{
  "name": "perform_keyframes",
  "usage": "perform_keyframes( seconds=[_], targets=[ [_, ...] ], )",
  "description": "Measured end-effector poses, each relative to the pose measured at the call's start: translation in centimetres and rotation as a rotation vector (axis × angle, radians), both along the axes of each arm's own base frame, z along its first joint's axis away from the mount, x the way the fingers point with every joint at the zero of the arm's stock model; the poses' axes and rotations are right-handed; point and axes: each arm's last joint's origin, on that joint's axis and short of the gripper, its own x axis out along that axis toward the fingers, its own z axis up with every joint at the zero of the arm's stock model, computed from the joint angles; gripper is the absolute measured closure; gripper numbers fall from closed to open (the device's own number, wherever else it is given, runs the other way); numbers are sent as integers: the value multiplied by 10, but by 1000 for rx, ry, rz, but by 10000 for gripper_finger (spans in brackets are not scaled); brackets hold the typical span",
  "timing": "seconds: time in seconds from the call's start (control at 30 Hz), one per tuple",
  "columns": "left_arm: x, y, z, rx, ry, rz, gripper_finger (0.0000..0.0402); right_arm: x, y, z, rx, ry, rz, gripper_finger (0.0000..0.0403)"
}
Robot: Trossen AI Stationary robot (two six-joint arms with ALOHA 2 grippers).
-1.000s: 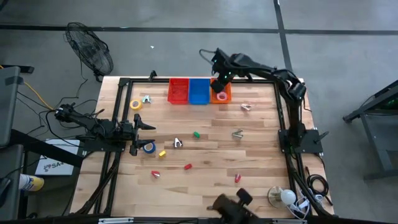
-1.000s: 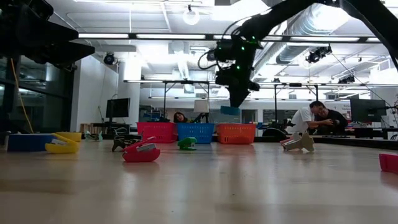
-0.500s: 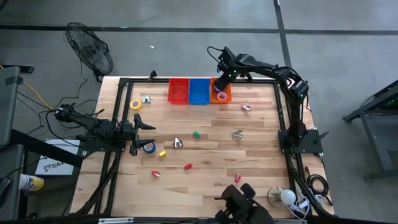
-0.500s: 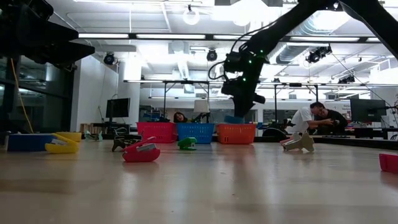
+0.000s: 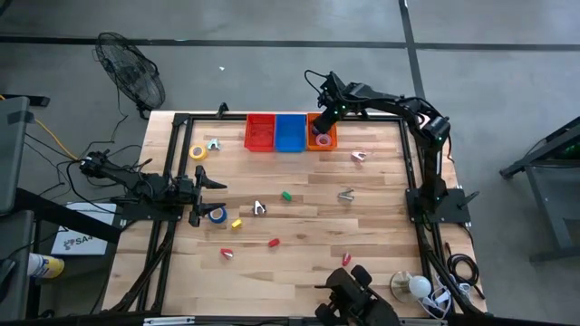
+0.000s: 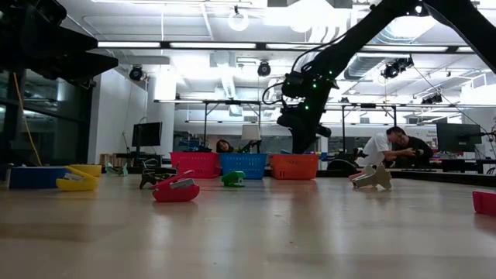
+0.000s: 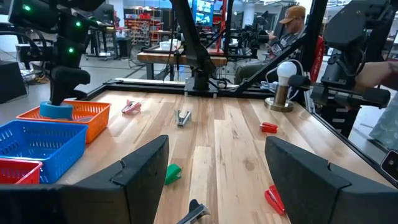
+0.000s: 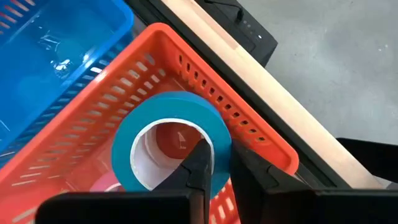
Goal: Pick and place Stapler, Stapler remover, tape
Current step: Put the light blue tape into the orange bin
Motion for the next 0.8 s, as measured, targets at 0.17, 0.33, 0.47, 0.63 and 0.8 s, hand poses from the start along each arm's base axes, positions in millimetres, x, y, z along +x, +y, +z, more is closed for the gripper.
perform_keyframes(
  seconds=[0.17,0.33,0.47,0.63,0.8],
  targets=[
    [0,0,0,0,0,0,140,0,0,0,6,-7,5,364],
    [0,0,0,0,0,0,140,2,0,1,3,-22,10,363],
    [0,0,0,0,0,0,140,1,0,1,5,-21,7,362],
    [0,0,0,0,0,0,140,1,0,1,5,-20,6,362],
    [0,0,0,0,0,0,140,1,0,1,-15,-3,-4,361]
  ],
)
